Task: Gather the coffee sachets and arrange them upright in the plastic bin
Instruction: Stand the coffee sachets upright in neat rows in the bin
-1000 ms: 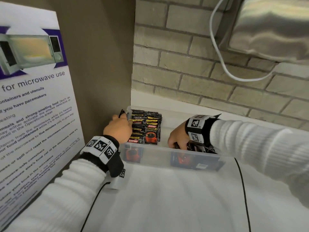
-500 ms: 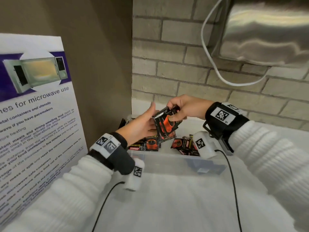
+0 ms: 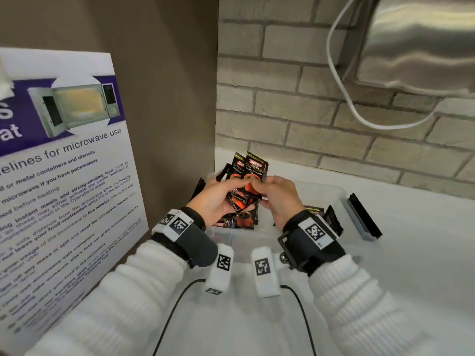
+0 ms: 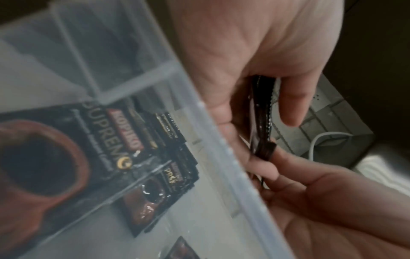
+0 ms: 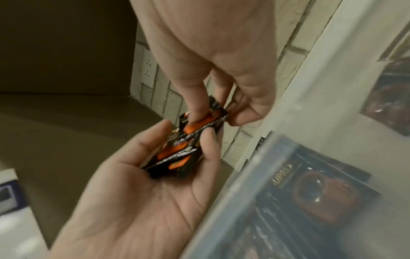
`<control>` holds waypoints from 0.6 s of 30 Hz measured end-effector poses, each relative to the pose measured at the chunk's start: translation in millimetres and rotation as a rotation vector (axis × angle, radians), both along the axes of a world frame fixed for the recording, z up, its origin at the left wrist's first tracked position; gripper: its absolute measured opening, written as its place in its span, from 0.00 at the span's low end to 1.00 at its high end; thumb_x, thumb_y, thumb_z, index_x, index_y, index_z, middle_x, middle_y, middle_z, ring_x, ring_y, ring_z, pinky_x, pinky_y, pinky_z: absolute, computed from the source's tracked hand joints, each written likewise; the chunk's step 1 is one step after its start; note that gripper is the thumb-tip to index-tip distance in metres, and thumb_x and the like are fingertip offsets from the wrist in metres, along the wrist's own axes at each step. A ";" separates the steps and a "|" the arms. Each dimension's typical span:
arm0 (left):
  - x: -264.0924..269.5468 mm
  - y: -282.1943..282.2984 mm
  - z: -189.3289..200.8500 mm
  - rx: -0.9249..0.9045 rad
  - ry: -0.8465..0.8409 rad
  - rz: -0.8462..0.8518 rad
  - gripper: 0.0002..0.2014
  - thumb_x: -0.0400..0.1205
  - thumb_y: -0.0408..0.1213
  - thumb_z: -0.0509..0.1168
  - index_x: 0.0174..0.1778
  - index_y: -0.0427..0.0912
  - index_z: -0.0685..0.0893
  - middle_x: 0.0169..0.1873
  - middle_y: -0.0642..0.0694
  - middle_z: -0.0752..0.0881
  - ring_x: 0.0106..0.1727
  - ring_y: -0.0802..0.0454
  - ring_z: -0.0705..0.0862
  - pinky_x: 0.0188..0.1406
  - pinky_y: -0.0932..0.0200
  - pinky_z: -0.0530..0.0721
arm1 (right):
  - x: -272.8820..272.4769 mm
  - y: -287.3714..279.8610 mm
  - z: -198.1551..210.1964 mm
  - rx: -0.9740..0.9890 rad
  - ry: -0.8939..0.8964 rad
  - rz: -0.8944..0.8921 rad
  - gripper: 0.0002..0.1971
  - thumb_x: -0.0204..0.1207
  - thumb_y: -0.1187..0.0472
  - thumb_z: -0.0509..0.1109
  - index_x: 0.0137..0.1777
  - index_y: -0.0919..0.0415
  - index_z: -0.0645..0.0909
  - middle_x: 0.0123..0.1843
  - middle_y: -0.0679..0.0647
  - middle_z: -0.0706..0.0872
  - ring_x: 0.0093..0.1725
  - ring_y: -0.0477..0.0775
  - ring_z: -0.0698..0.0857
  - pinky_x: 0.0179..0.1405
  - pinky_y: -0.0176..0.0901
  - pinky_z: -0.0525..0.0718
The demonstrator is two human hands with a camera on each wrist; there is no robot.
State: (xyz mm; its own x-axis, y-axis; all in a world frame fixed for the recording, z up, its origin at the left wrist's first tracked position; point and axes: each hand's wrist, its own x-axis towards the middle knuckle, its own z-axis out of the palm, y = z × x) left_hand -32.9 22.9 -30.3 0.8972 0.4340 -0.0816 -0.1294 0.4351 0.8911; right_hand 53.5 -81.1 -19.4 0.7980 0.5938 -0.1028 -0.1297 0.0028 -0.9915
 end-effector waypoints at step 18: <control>0.2 -3.0 -12.4 0.227 0.052 0.142 0.23 0.80 0.28 0.64 0.70 0.49 0.74 0.58 0.40 0.84 0.55 0.43 0.86 0.54 0.43 0.86 | -0.2 3.0 -20.8 0.256 0.228 0.159 0.13 0.81 0.74 0.59 0.63 0.68 0.77 0.51 0.58 0.85 0.51 0.53 0.84 0.51 0.46 0.83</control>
State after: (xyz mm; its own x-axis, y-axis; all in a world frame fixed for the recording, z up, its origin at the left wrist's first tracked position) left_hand -32.7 19.9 -42.8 0.8232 0.5676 -0.0129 -0.1259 0.2046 0.9707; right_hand 53.2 -78.1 -40.2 0.6674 0.7380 -0.0996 -0.3660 0.2087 -0.9069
